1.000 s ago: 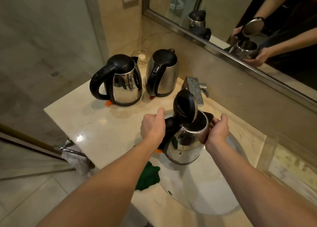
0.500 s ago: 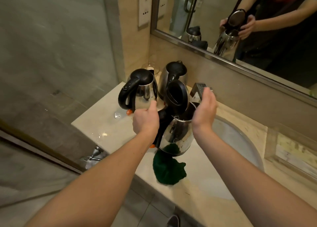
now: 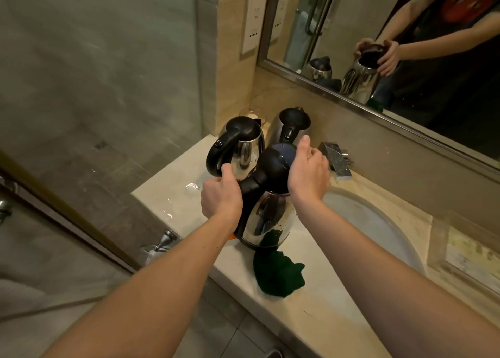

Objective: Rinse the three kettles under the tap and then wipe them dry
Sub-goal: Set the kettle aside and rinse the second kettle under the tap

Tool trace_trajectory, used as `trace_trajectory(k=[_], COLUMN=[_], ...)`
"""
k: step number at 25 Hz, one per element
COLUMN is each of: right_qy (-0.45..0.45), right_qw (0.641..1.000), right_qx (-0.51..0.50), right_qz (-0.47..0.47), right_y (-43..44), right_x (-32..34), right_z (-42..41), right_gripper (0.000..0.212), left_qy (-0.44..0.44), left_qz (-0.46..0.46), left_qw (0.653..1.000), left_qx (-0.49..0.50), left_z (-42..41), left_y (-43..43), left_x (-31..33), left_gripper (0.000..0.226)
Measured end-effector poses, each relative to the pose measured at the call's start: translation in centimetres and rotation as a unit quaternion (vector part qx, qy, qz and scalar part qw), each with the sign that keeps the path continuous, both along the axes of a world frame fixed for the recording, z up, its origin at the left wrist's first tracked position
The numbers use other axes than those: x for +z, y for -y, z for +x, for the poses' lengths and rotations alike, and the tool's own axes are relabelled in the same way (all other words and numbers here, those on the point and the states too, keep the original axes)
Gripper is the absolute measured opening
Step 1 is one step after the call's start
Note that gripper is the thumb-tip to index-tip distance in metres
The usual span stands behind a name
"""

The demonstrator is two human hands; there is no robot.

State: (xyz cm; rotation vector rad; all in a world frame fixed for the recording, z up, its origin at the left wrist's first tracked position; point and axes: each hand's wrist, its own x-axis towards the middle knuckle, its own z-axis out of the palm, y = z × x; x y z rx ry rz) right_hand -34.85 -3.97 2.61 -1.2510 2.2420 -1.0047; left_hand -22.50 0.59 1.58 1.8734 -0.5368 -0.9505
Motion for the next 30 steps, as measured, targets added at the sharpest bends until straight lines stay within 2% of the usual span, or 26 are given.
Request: trace_trajectory(k=[1, 3, 5, 7, 11, 15, 18, 21, 28, 30], right_qy=[0.032, 0.159, 0.299, 0.367, 0.395, 0.383, 0.4, 0.415, 0.378, 0.37], right_qw=[0.999, 0.983, 0.949, 0.925, 0.909, 0.909, 0.896, 0.883, 0.885, 0.889], right_qx=[0.003, 0.026, 0.034, 0.031, 0.069, 0.123, 0.146, 0.161, 0.221, 0.221], right_qz=[0.039, 0.093, 0.097, 0.09, 0.111, 0.114, 0.126, 0.148, 0.159, 0.156], right_y=[0.2, -0.1, -0.4, -0.6, -0.5, -0.1, 0.6, 1.6, 5.3, 6.4], right_x=[-0.7, -1.8, -2.4, -2.7, -3.4, -3.8, -3.7, -3.6, -4.0, -4.0], right_z=[0.0, 0.2, 0.8, 1.7, 4.5, 8.6, 11.8, 14.8, 18.7, 18.9], right_gripper=[0.079, 0.077, 0.066, 0.056, 0.058, 0.064, 0.047, 0.042, 0.062, 0.062], left_qy=[0.001, 0.005, 0.008, 0.011, 0.004, -0.019, -0.021, -0.014, -0.054, -0.063], left_qz=[0.0, -0.001, -0.002, 0.004, 0.002, -0.018, -0.023, -0.023, -0.026, -0.027], left_qw=[1.0, 1.0, 1.0, 1.0, 0.997, 0.992, 0.985, 0.98, 0.971, 0.972], left_qx=[0.001, 0.006, 0.015, 0.029, 0.071, 0.127, 0.167, 0.198, 0.23, 0.226], left_z=[0.3, 0.9, 1.9, 3.1, 5.7, 9.4, 12.1, 14.2, 16.9, 16.9], left_y=[-0.2, -0.5, -0.7, -1.0, -1.7, -2.1, -2.5, -2.5, 0.0, 0.8], left_x=[0.1, 0.3, 0.3, 0.1, -0.4, -0.7, -0.7, -0.6, -2.3, -2.7], left_gripper=[0.05, 0.049, 0.05, 0.05, 0.048, 0.049, 0.047, 0.046, 0.045, 0.043])
